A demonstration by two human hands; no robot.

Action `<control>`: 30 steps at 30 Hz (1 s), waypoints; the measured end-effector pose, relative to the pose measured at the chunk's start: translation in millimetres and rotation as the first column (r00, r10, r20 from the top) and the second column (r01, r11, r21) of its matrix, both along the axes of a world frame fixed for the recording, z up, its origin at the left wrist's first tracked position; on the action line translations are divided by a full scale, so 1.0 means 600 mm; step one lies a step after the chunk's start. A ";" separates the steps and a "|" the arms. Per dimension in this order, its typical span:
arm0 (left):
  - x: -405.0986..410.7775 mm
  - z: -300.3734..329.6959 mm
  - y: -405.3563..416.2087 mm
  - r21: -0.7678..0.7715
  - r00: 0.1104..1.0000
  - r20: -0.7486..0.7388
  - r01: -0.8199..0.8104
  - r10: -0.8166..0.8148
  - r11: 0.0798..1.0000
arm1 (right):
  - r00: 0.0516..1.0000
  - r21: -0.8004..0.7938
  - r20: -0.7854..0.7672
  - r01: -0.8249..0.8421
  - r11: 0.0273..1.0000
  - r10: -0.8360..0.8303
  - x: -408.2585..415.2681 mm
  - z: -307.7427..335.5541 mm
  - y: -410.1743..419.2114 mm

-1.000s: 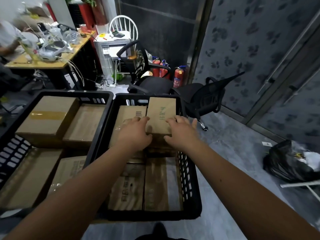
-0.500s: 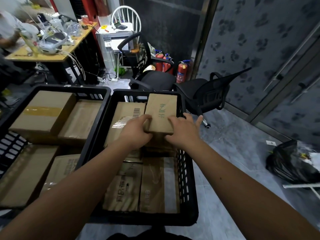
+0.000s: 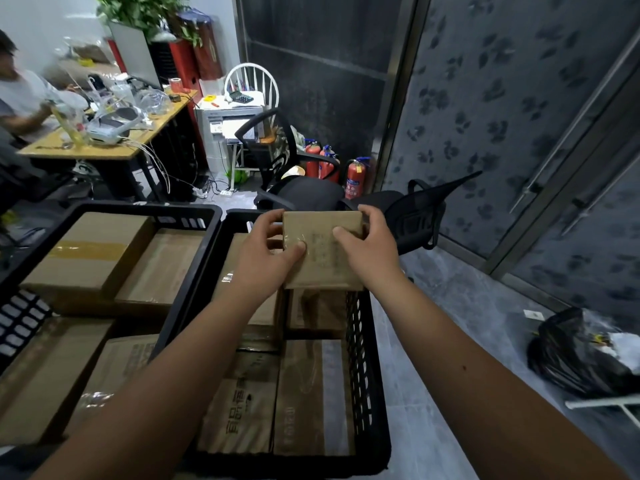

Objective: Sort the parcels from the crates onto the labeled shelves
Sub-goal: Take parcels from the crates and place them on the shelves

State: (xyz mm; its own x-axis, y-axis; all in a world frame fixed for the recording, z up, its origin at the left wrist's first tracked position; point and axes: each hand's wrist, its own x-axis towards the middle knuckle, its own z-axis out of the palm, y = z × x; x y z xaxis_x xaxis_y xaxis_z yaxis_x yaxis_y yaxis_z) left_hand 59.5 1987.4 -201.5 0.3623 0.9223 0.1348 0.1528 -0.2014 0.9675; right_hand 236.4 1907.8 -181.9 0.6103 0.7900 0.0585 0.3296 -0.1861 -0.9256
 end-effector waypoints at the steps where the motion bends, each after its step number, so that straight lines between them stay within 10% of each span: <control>1: -0.001 -0.002 -0.003 -0.017 1.000 0.024 -0.011 0.011 1.000 | 1.000 -0.005 -0.018 0.019 1.000 -0.019 0.002 -0.002 0.002; 8: 0.006 -0.016 -0.007 -0.204 0.984 0.176 0.000 0.037 0.979 | 0.981 -0.031 -0.063 0.183 0.983 -0.184 0.003 -0.021 0.002; 16: 0.012 -0.024 0.011 -0.286 0.941 0.335 0.149 -0.047 0.947 | 0.960 0.110 -0.278 0.002 0.994 0.029 0.017 -0.031 -0.002; 30: 0.034 0.004 0.014 -0.167 0.970 0.171 0.199 -0.170 0.966 | 0.897 0.260 -0.414 -0.049 0.964 0.158 0.041 -0.033 0.013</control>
